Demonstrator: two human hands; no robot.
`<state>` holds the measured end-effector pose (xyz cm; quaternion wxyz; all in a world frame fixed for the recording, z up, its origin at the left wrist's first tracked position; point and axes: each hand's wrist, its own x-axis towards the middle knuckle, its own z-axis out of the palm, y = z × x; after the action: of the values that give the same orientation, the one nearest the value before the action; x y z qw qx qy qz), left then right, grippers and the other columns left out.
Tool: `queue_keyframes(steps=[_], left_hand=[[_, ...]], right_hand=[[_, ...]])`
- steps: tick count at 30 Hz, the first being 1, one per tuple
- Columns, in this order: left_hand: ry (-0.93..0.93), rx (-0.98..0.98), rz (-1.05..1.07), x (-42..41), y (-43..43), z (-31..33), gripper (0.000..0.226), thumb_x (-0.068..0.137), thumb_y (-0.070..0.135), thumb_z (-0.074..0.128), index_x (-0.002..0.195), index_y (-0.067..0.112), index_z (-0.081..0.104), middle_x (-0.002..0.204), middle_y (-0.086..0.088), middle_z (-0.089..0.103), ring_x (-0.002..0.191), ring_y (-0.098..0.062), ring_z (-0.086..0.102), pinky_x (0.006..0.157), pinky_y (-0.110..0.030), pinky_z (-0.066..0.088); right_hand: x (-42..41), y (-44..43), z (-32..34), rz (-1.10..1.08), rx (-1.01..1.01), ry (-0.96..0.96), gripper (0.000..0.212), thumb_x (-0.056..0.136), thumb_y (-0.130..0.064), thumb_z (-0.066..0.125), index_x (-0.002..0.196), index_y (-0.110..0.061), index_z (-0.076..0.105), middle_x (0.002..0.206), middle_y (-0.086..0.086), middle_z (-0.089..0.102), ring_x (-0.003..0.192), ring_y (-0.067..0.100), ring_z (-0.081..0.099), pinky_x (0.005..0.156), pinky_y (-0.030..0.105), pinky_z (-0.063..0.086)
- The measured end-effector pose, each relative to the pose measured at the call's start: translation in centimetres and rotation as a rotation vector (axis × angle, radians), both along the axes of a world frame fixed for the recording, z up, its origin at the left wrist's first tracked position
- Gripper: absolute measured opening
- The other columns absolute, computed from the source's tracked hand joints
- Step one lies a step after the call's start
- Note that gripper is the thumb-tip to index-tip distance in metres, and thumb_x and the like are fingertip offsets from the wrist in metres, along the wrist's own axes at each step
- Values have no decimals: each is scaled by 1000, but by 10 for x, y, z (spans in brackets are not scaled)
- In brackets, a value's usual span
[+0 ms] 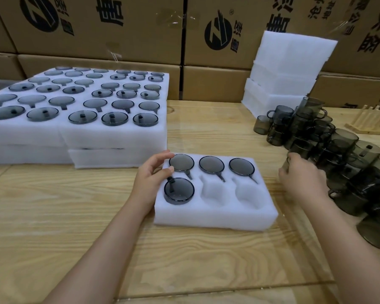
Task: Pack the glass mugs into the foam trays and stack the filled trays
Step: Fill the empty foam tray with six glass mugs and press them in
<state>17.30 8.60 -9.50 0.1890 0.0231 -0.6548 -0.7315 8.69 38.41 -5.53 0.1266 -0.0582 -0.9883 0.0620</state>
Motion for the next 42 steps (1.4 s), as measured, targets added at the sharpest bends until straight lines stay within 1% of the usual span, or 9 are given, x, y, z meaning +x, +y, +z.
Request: queue_keyframes(steps=[4, 9, 14, 17, 22, 27, 32, 37, 42], left_hand=[[-4, 24, -6, 2, 1, 1, 32, 87, -13, 52, 99, 14, 65, 132, -5, 56, 95, 11, 62, 73, -10, 48], [-21, 14, 6, 4, 1, 3, 33, 86, -12, 54, 98, 16, 66, 130, -3, 57, 98, 9, 62, 73, -11, 49], [-54, -77, 53, 7, 1, 10, 33, 87, -9, 57, 100, 19, 66, 119, 2, 64, 96, -2, 64, 72, -12, 49], [-78, -253, 186, 9, 2, 20, 36, 89, -3, 56, 96, 30, 66, 108, 8, 67, 97, -18, 60, 86, -32, 52], [176, -414, 106, 15, 21, 56, 28, 86, 17, 58, 104, 39, 61, 103, 20, 69, 106, -4, 62, 98, -29, 46], [71, -512, -179, 6, 41, 61, 63, 74, 45, 70, 129, 45, 39, 124, 18, 58, 118, 5, 53, 100, -13, 39], [87, -500, -149, 5, 31, 56, 46, 78, 17, 78, 113, 38, 58, 108, 19, 68, 107, 4, 60, 91, -27, 50], [49, -557, -141, 8, 31, 54, 50, 62, 22, 90, 101, 36, 63, 95, 15, 72, 101, 2, 63, 94, -24, 45], [47, -438, -287, 11, 25, 55, 22, 76, 13, 66, 97, 12, 70, 98, -2, 73, 98, -14, 67, 82, -21, 49]], right_hand=[[19, -12, -14, 94, -107, 169, 12, 86, -16, 58, 92, -6, 57, 94, 15, 62, 91, 35, 53, 79, 39, 36], [19, -13, -29, 109, -220, 299, 58, 82, -39, 68, 129, -11, 51, 136, 16, 40, 122, 34, 30, 100, 47, 32], [8, -5, -35, 38, -460, 159, 71, 83, -46, 64, 139, -11, 39, 135, 15, 46, 124, 35, 33, 99, 43, 33], [9, -4, -31, 58, -650, 191, 67, 81, -44, 68, 136, -15, 44, 130, 10, 53, 124, 30, 41, 98, 41, 37], [29, -26, 9, 216, -956, 426, 55, 77, -47, 70, 126, -26, 54, 98, -18, 59, 92, 2, 56, 71, 11, 38], [48, -86, 37, 665, -1108, 181, 45, 75, -36, 76, 117, -32, 59, 95, -14, 64, 81, -6, 60, 69, 9, 47], [50, -101, 32, 749, -1134, 37, 48, 77, -33, 74, 122, -36, 56, 102, -11, 62, 84, 4, 61, 68, 23, 54], [53, -85, 24, 838, -1123, -64, 43, 78, -24, 74, 116, -36, 58, 99, -15, 65, 87, 3, 63, 75, 21, 53], [55, -65, 24, 880, -968, -223, 44, 70, -30, 80, 108, -30, 59, 102, -10, 68, 93, 10, 65, 85, 37, 52]])
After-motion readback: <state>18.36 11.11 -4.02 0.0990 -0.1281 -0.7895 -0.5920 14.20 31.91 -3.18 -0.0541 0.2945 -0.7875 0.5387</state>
